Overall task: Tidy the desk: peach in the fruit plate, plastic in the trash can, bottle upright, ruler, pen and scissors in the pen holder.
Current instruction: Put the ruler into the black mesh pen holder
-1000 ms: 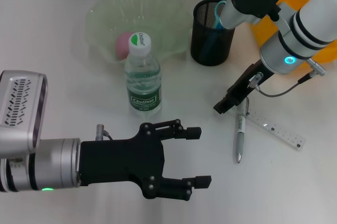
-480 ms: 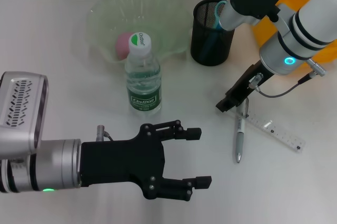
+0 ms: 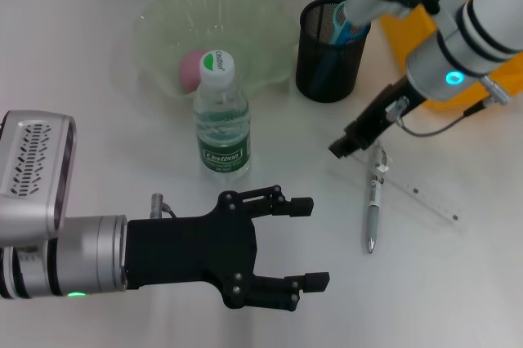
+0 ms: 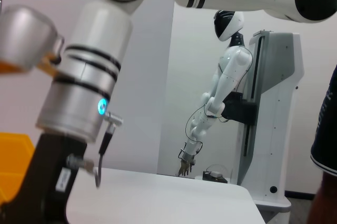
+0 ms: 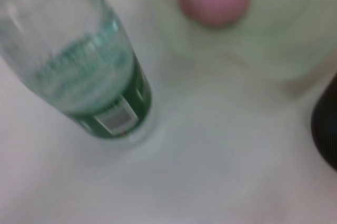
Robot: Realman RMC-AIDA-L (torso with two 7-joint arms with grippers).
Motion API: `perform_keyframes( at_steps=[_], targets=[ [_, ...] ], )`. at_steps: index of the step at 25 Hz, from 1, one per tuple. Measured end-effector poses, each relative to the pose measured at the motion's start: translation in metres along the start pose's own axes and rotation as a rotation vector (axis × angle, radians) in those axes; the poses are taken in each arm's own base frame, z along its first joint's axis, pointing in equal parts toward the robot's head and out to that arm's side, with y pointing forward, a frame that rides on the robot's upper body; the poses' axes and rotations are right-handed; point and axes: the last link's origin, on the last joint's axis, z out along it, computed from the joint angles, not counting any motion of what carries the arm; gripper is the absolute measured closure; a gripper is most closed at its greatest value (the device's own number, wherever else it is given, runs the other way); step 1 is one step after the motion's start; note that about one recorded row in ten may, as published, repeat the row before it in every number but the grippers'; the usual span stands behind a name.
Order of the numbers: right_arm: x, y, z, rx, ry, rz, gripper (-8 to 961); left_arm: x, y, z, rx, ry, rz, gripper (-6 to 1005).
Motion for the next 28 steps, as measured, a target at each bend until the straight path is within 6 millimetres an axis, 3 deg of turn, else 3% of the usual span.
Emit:
perform_keyframes(
  at_steps=[2,3,6,9,14,18,28],
  targets=[
    [-0.003,0.001,-0.006,-0.002,-0.025,-0.003,572,0.000,0.000,0.000,0.000,0.000,0.000,158],
    [-0.011,0.001,-0.020,0.006,-0.088,-0.005,572,0.000,0.000,0.000,0.001,0.000,0.000,158],
    [-0.019,-0.003,-0.037,0.036,-0.172,-0.003,573,0.000,0.000,0.000,0.001,0.000,0.000,158],
    [-0.032,-0.006,-0.064,0.075,-0.341,-0.001,573,0.000,0.000,-0.001,0.003,0.000,-0.001,158],
    [-0.044,-0.013,-0.090,0.100,-0.698,0.001,573,0.000,0.000,-0.002,0.005,0.002,-0.001,157],
    [-0.049,-0.026,-0.083,0.082,-0.960,0.020,572,0.001,-0.001,-0.002,0.005,0.002,0.002,157],
    [-0.045,-0.035,-0.074,0.131,-1.157,-0.037,573,0.001,-0.001,-0.002,0.003,0.001,-0.005,157]
  ],
)
